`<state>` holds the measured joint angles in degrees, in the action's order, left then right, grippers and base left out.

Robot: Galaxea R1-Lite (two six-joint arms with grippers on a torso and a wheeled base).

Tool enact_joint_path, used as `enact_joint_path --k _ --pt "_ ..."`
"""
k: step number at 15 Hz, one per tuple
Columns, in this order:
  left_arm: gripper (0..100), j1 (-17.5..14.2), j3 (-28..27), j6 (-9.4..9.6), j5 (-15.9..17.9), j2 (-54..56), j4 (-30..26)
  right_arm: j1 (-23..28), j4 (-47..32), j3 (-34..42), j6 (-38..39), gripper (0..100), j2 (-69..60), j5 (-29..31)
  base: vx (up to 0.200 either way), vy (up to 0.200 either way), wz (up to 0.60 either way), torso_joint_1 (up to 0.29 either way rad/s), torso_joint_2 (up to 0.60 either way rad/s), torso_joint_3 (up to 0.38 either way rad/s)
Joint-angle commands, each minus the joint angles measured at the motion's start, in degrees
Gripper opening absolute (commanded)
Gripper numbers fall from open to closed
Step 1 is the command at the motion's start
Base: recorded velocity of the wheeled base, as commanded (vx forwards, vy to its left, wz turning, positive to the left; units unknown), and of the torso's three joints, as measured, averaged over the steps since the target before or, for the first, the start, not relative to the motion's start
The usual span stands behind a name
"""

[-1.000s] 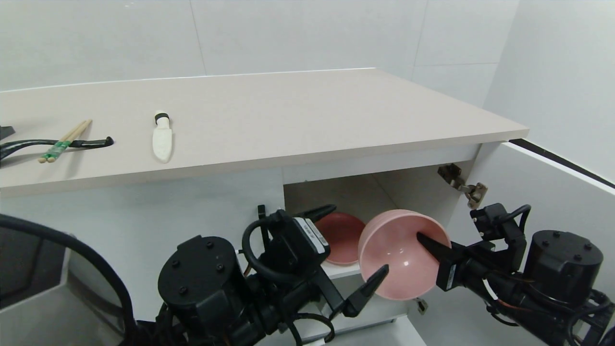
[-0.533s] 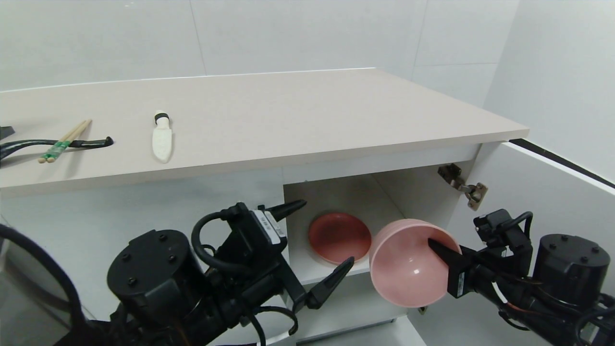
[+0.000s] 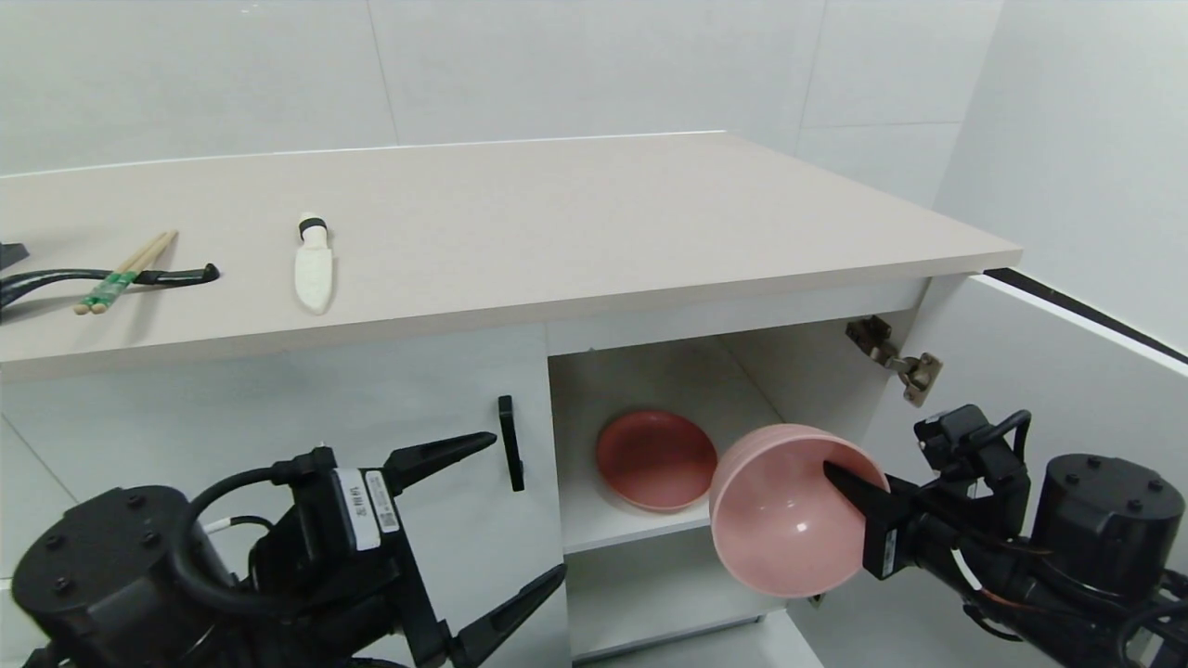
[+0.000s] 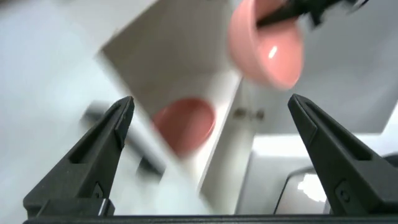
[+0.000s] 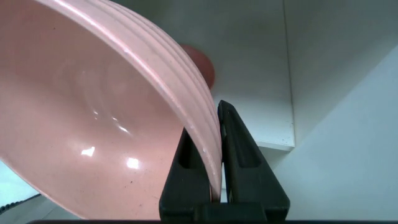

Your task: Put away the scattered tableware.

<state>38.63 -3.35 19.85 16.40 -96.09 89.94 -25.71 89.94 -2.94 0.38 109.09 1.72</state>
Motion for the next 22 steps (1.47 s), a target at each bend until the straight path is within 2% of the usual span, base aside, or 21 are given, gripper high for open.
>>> enact_joint_path --k 1,3,9,11,14,16,18,19,20,21,22 --pt "100 -2.2 3.4 0.10 0.0 3.6 0.1 0.0 0.1 0.2 -0.1 0 -0.6 0.0 0.000 0.000 0.00 0.000 0.00 0.000" --pt "100 -3.5 3.4 -1.30 -0.1 5.8 0.1 -0.1 0.1 2.6 -0.2 0 -1.2 0.0 0.000 0.000 0.00 0.000 0.00 0.000" --pt "100 -4.0 3.4 -1.21 -0.3 8.7 0.1 0.0 0.1 2.9 -0.2 0 -5.4 0.7 0.000 0.000 0.00 0.000 0.00 0.000" --pt "100 -4.0 3.4 -1.13 -0.2 8.7 -1.5 -0.3 0.1 2.9 0.5 0 -5.1 0.8 0.000 0.000 0.00 0.000 0.00 0.000" --pt "100 -3.9 3.4 -2.80 -0.3 12.3 -3.5 -5.9 0.1 1.9 8.1 0 -5.5 0.9 0.000 0.000 0.00 0.000 0.00 0.000" --pt "100 -4.2 3.4 -4.20 -0.5 18.2 -5.0 -6.6 0.1 0.4 11.9 0 -5.3 0.9 0.000 0.000 0.00 0.000 0.00 0.000" --pt "100 -6.1 3.4 -5.96 -0.5 25.9 -12.5 -6.8 0.1 0.3 13.2 0 -5.2 0.9 0.000 0.000 0.00 0.000 0.00 0.000" --pt "100 -7.3 3.4 -7.45 0.0 35.5 -26.8 -7.4 0.1 0.3 14.1 0 -4.9 0.9 0.000 0.000 0.00 0.000 0.00 0.000" --pt "100 -7.3 3.4 -8.33 0.2 41.9 -36.9 -8.0 0.1 0.3 15.2 0 -4.2 0.9 0.000 0.000 0.00 0.000 0.00 0.000" --pt "100 -7.3 3.4 -8.51 0.8 45.3 -40.4 -8.0 0.1 0.0 16.2 0 -3.0 0.9 0.000 0.000 0.00 0.000 0.00 0.000" --pt "100 -7.3 3.4 -8.77 1.0 45.9 -40.1 -7.9 0.1 -1.0 17.6 0 -0.4 0.8 0.000 0.000 0.00 0.000 0.00 0.000"
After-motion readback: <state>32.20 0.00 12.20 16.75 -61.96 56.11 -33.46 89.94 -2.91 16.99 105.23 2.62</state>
